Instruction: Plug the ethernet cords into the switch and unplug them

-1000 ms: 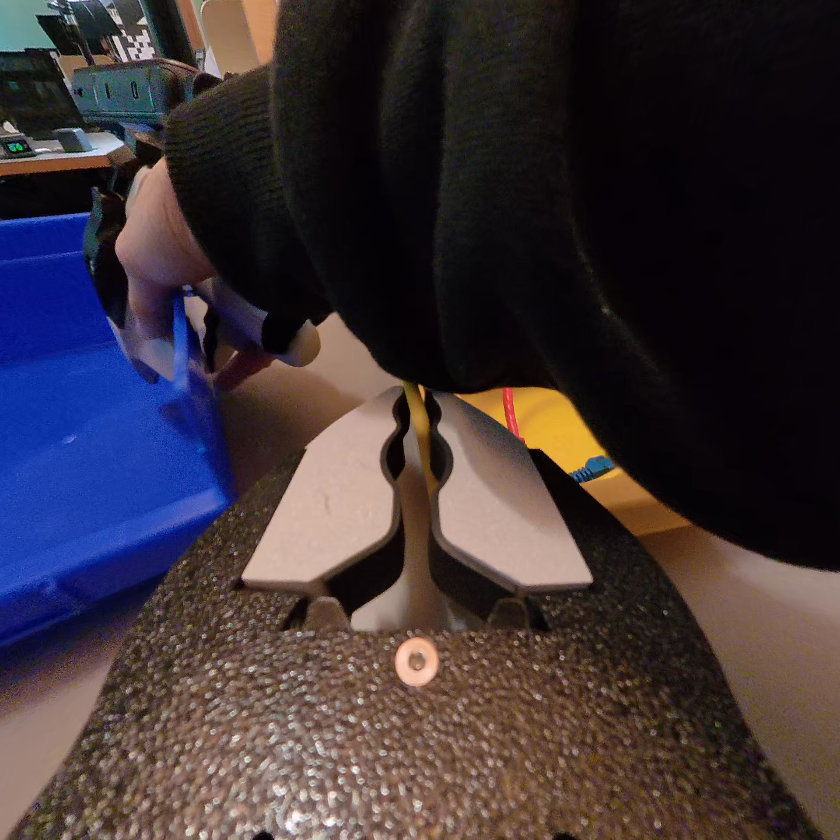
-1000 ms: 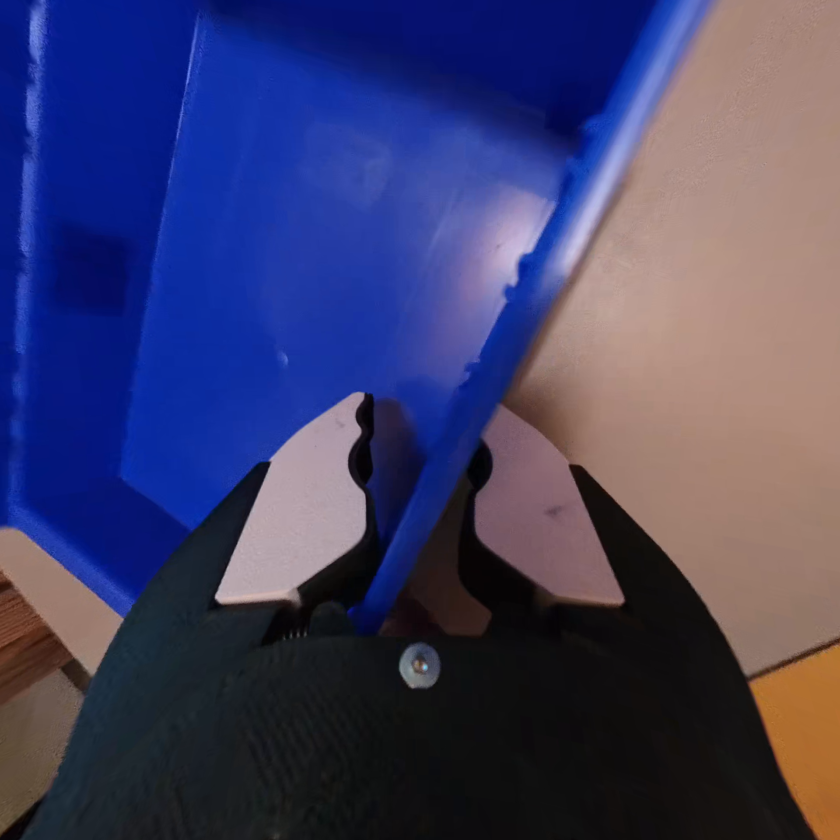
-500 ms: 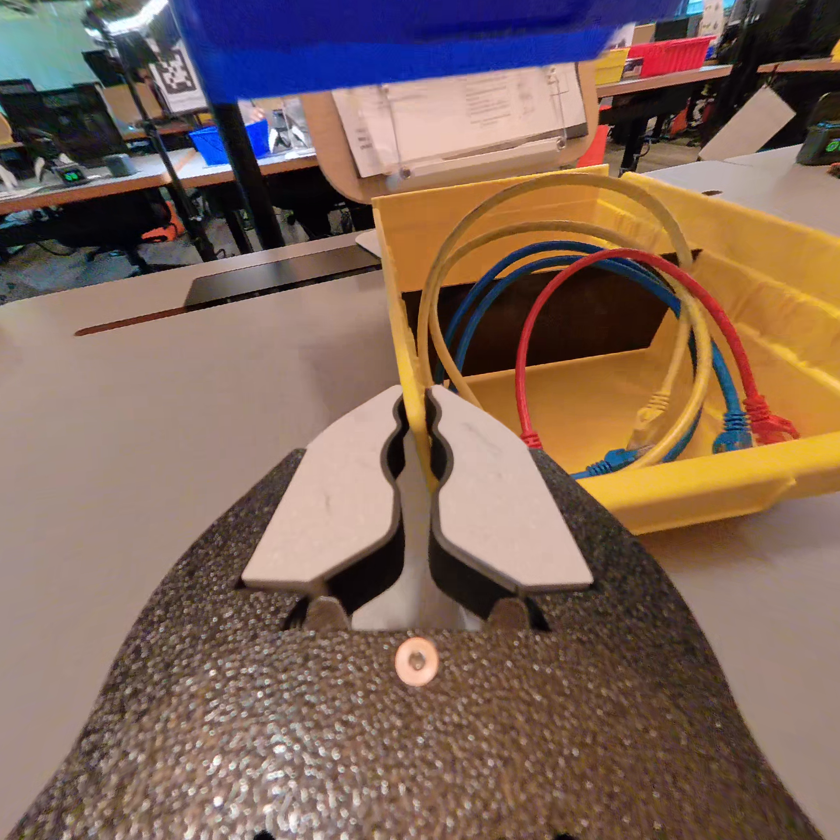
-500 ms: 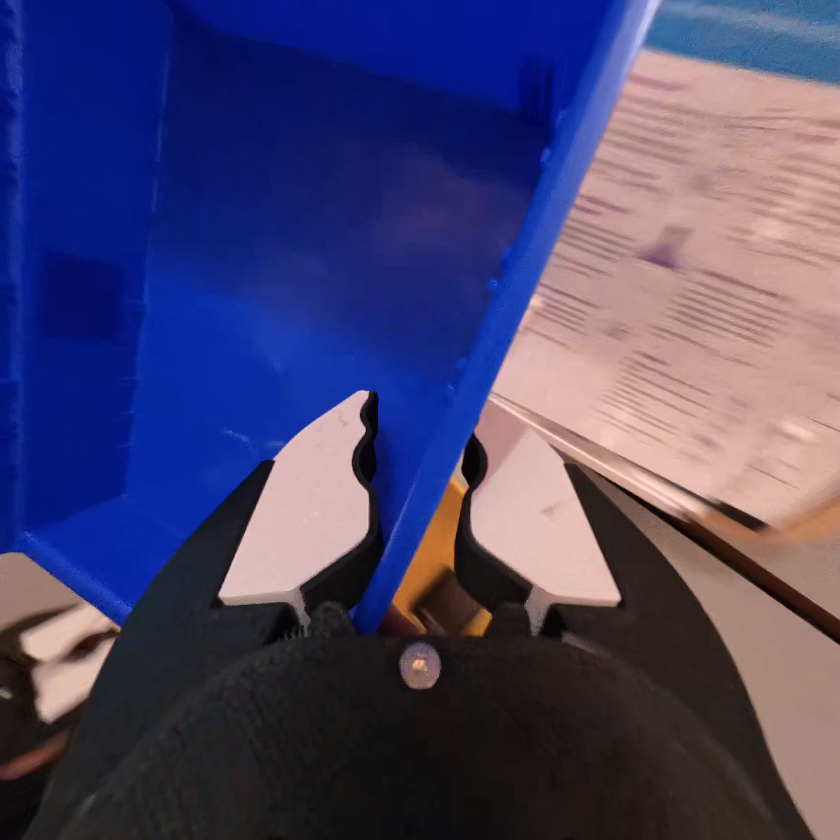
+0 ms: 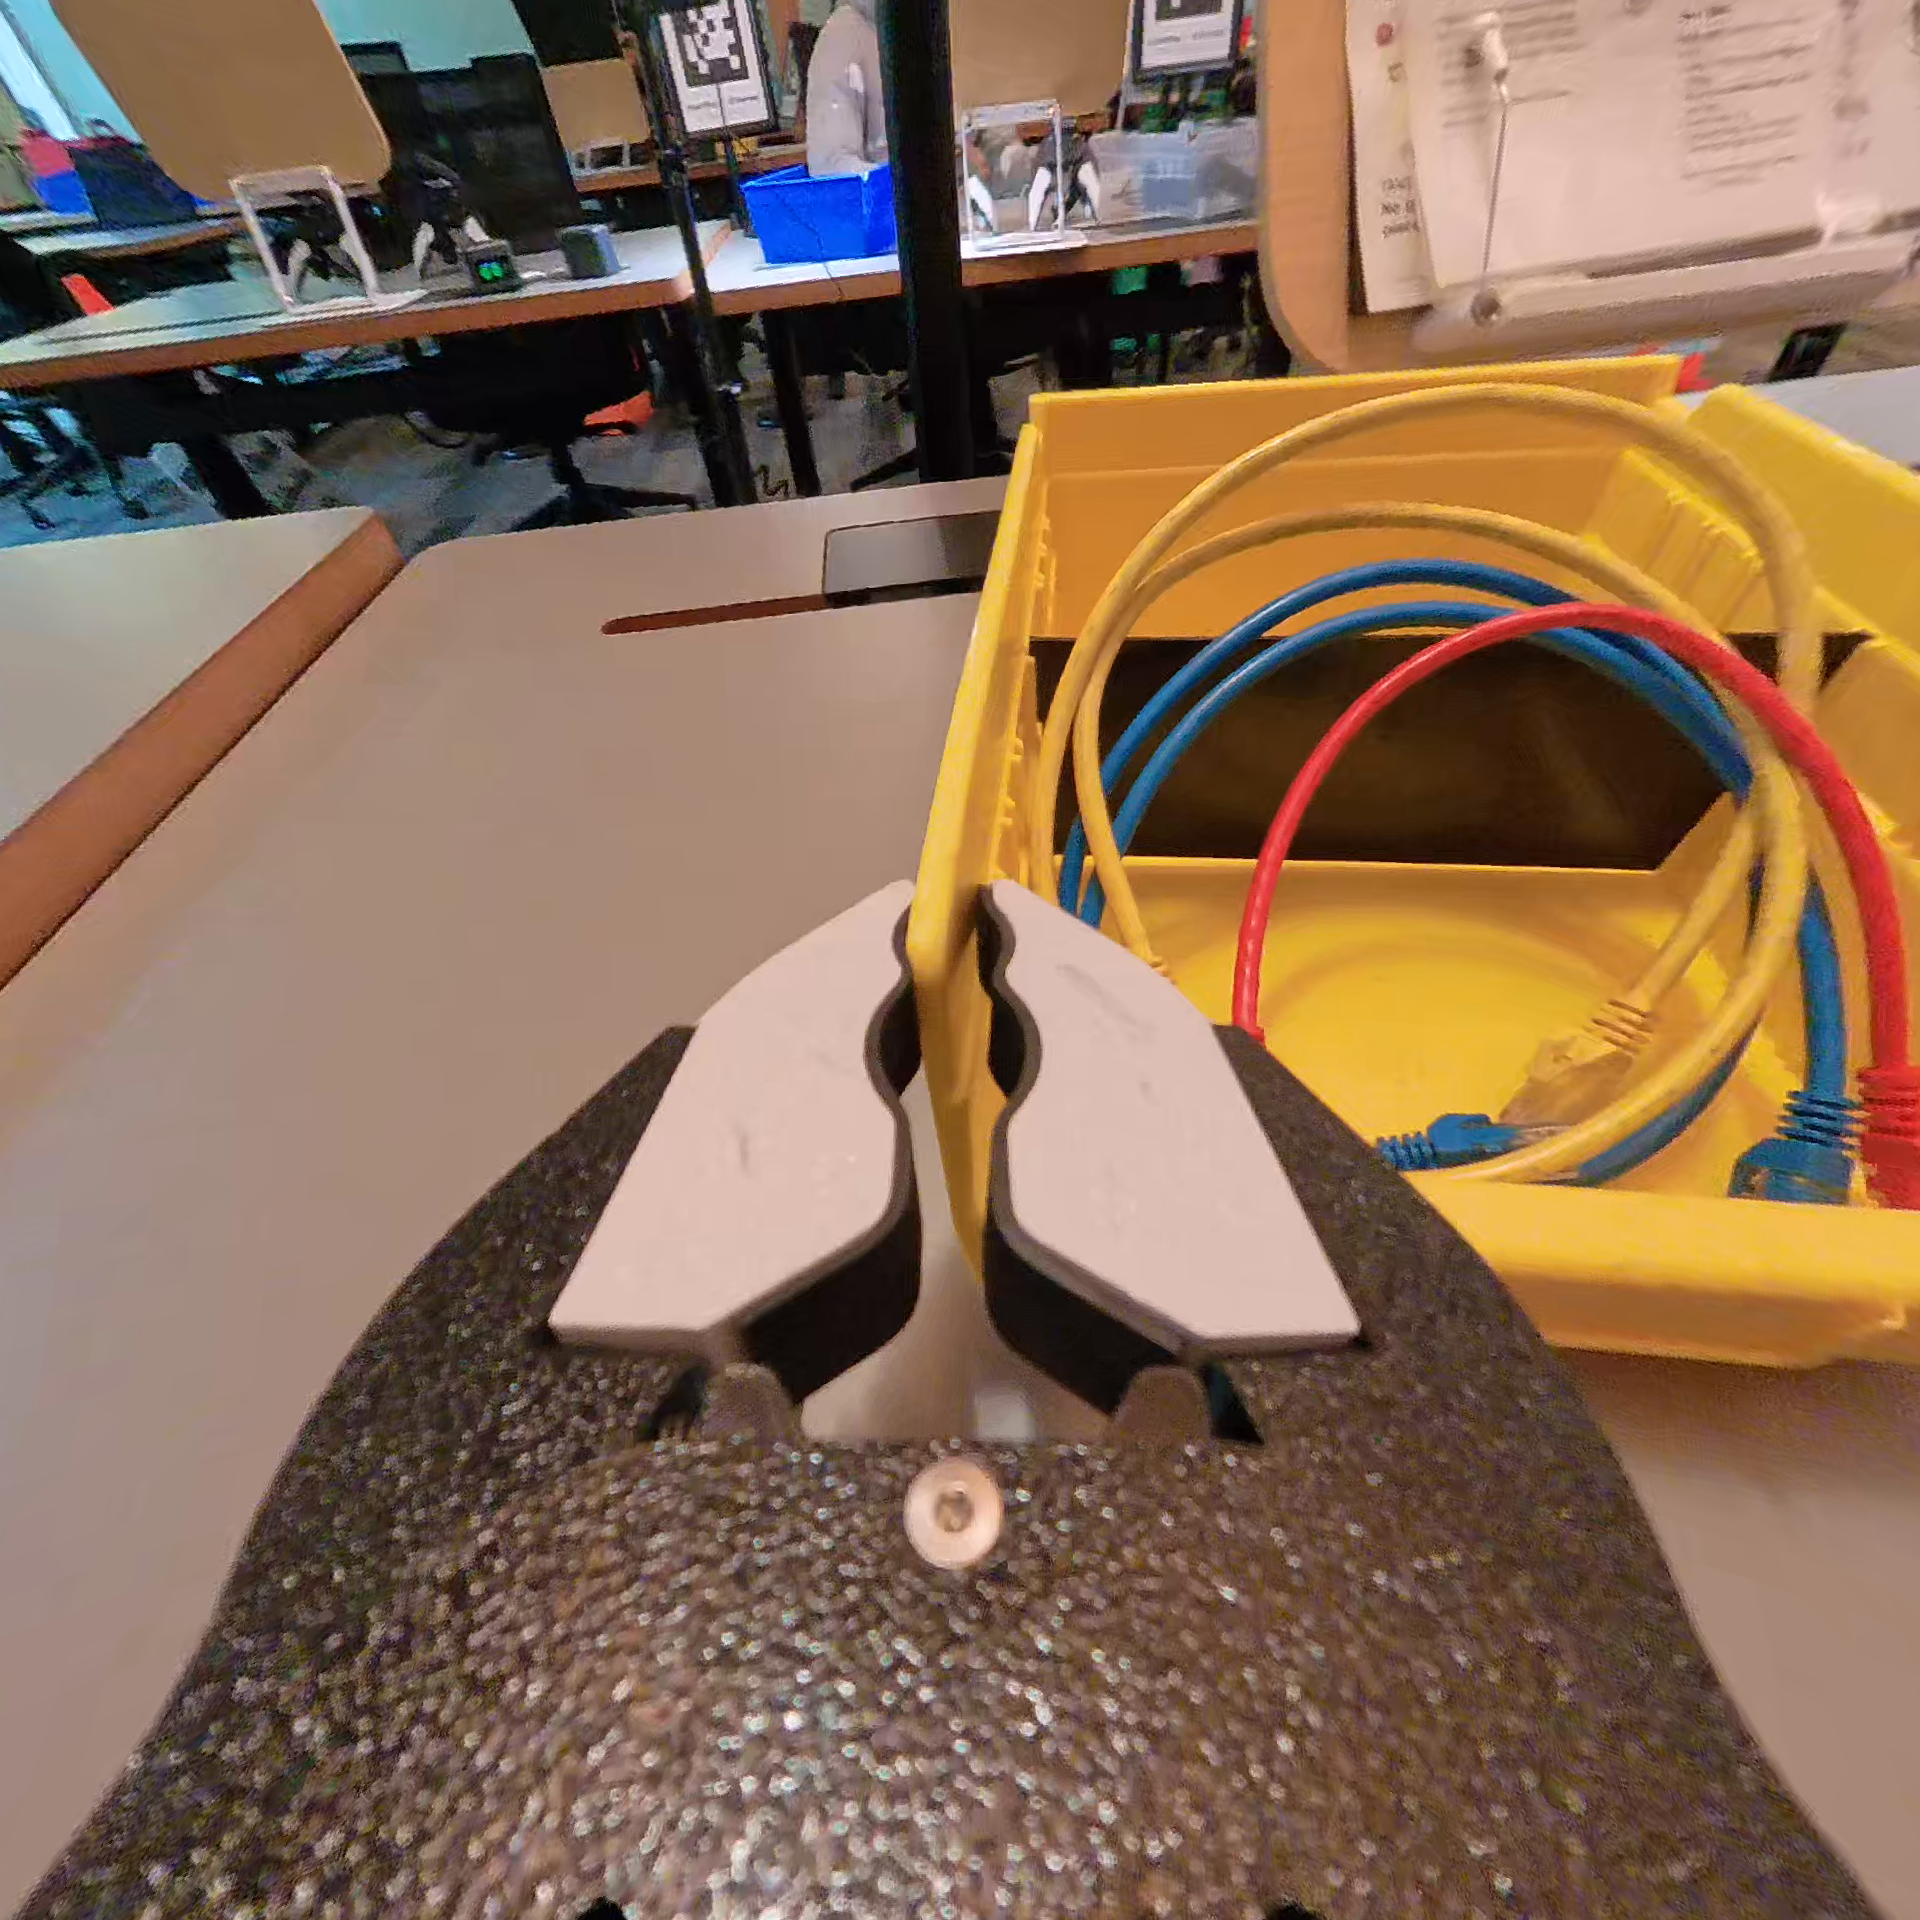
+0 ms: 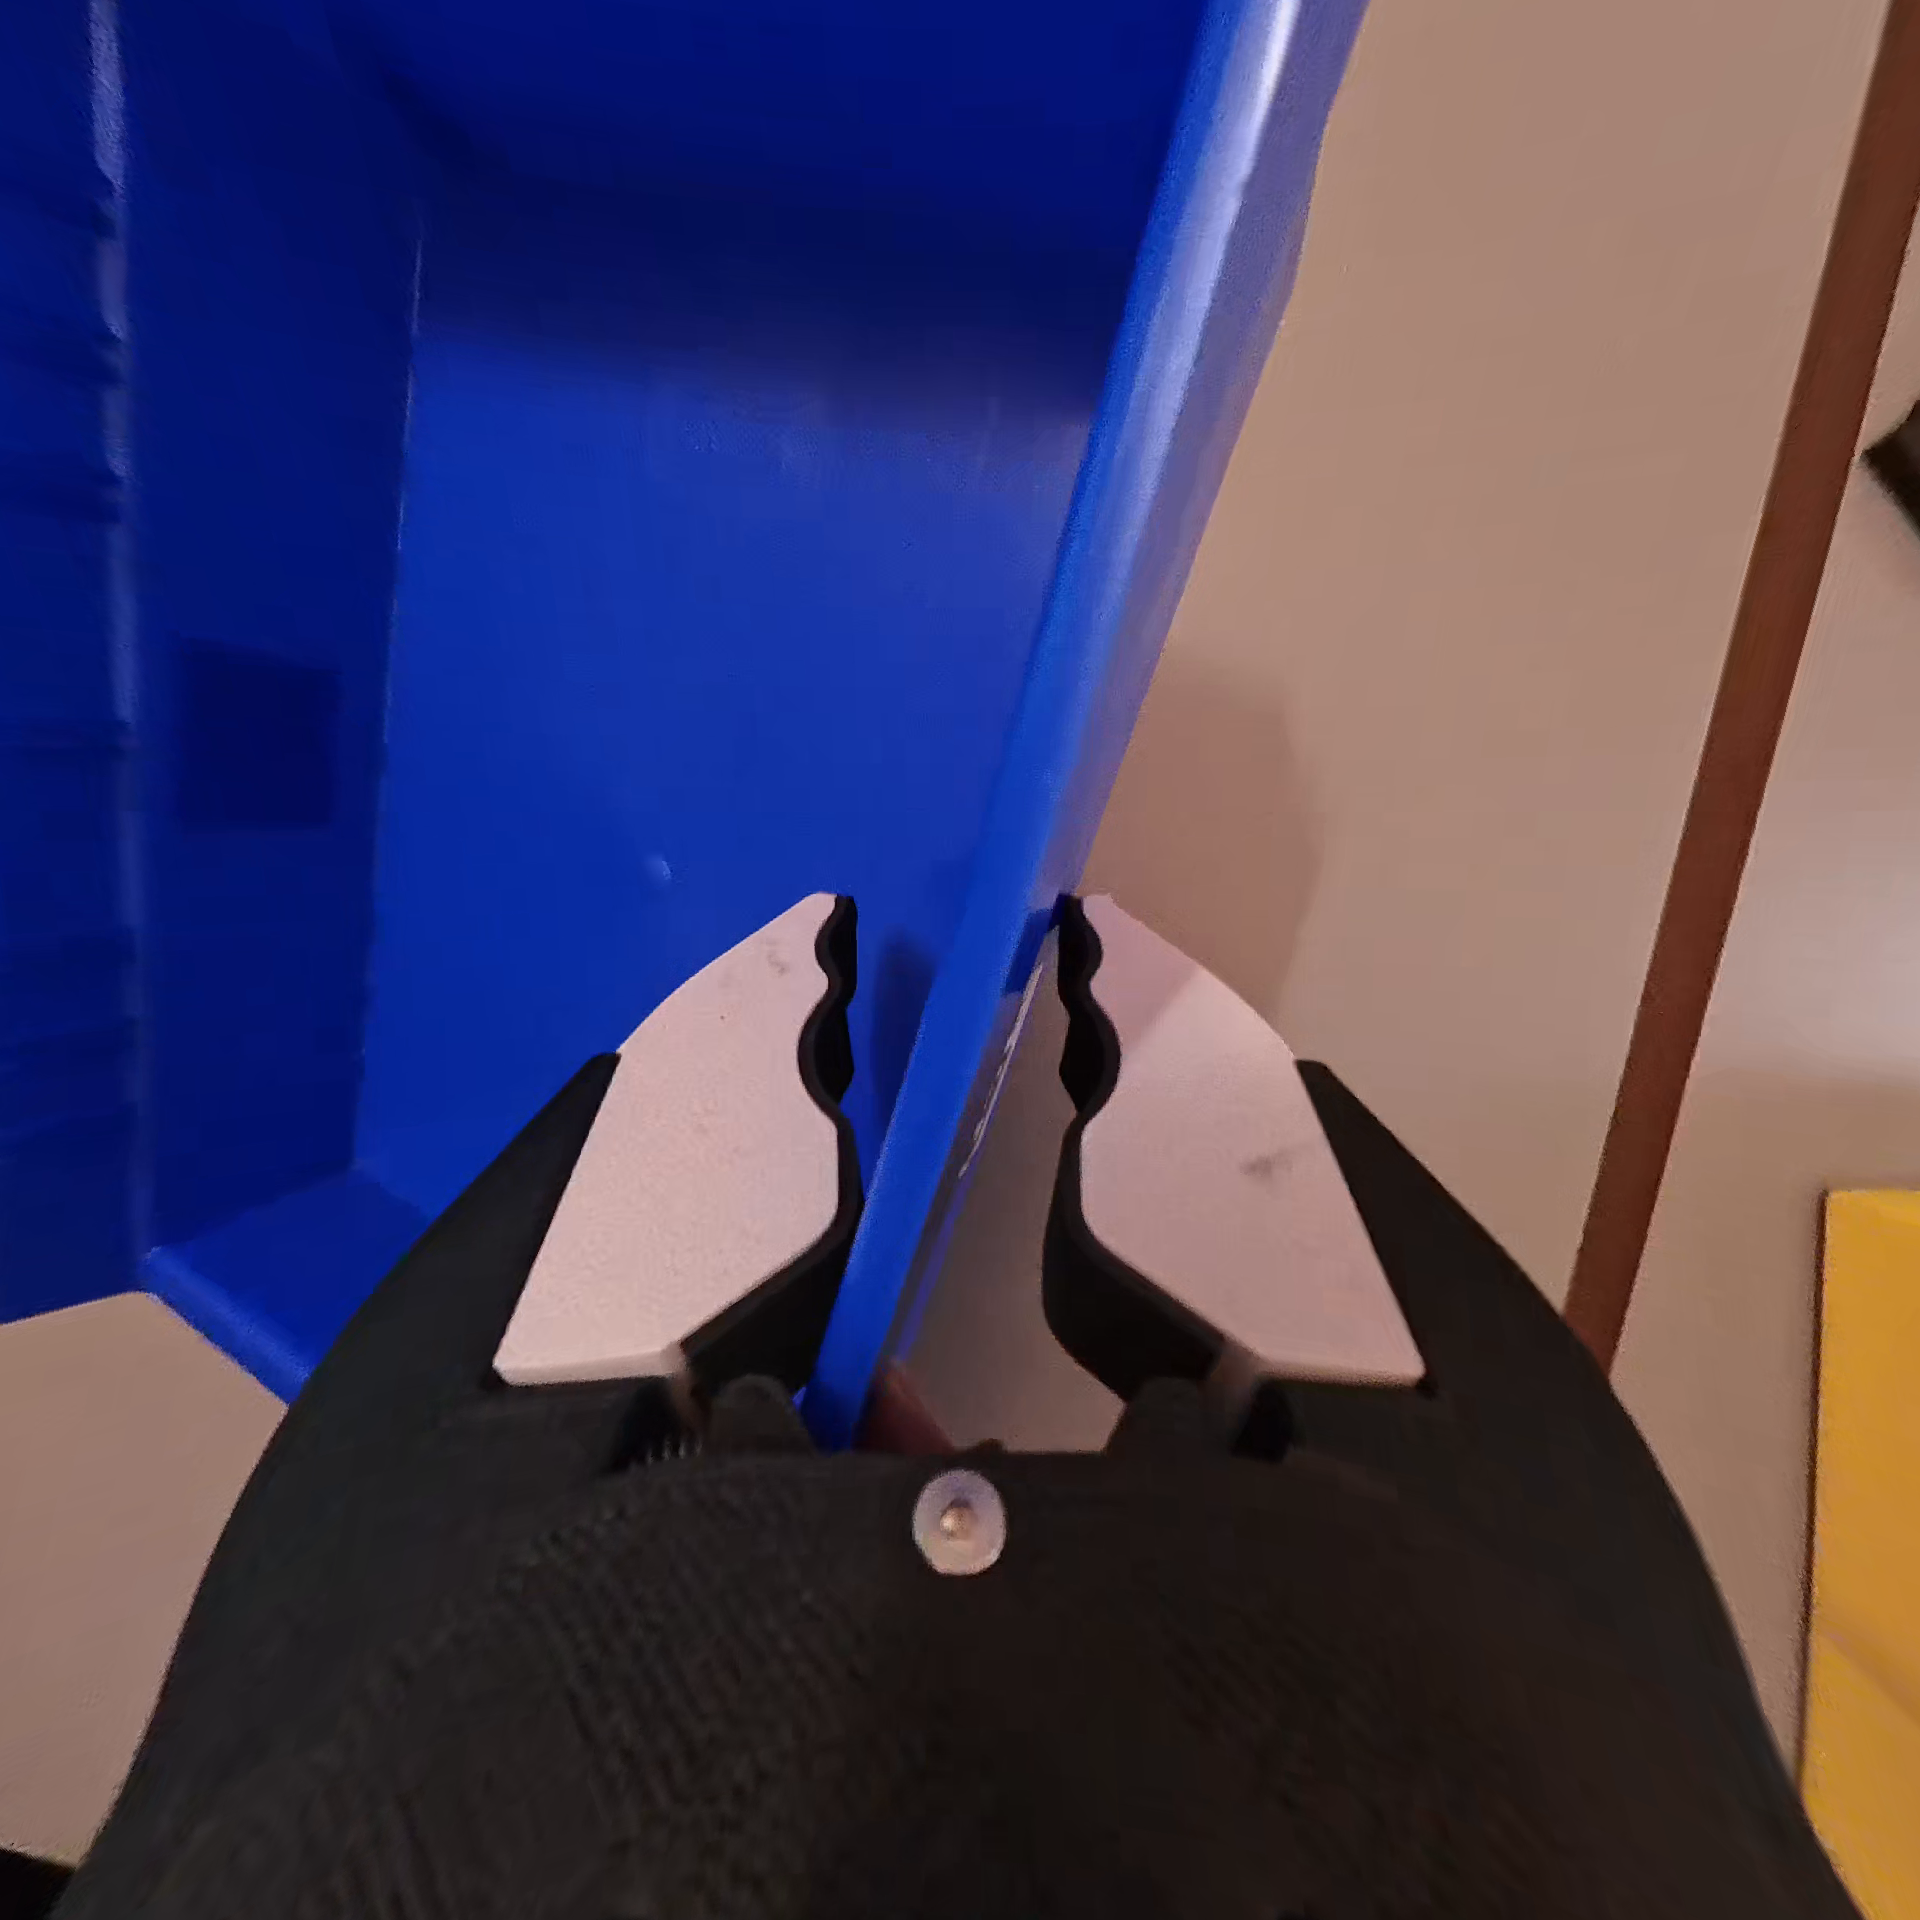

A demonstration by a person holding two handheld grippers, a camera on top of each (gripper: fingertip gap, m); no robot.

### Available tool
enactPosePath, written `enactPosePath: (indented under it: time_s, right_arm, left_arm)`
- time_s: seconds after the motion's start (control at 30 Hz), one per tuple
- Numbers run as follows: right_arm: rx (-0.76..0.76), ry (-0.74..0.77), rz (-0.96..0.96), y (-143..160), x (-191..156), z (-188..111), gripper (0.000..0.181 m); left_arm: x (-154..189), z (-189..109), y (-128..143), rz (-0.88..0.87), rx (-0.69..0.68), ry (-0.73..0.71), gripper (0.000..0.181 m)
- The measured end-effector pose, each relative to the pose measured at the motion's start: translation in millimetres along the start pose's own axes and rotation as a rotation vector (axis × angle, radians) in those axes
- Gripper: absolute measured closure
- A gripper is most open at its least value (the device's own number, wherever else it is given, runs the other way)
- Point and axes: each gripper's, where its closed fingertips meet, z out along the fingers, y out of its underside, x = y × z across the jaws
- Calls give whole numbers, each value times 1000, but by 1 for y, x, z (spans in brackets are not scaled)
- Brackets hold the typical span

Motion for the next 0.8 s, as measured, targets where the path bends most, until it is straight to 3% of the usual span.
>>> enactPosePath:
  time_s: [0.2,0.33,0.43,0.5,0.53,0.6,0.63,0.7,0.8]
  right_arm:
    - [-71,-145,54,27,16,36,143]
    - [-128,-202,62,32,20,61,143]
    - [-58,-271,71,25,21,75,141]
    - [0,-258,71,18,26,75,137]
    - [9,-224,41,17,31,73,124]
    - [-17,-65,-36,21,52,62,80]
    - [-25,23,-86,22,61,52,72]
    - [36,135,-196,15,64,24,76]
    - [181,222,-304,8,42,-25,75]
  left_arm:
    - [-51,18,0,3,-36,-89,171]
    - [-62,20,1,8,-74,-113,171]
    - [-62,18,2,81,-147,-112,169]
    - [-59,16,-11,159,-190,-103,150]
    - [-52,16,-25,196,-191,-80,140]
    - [-28,20,-54,270,-213,30,133]
    - [-8,25,-67,321,-238,134,130]
    - [28,37,-86,450,-310,322,124]
    - [57,75,-114,770,-338,448,114]
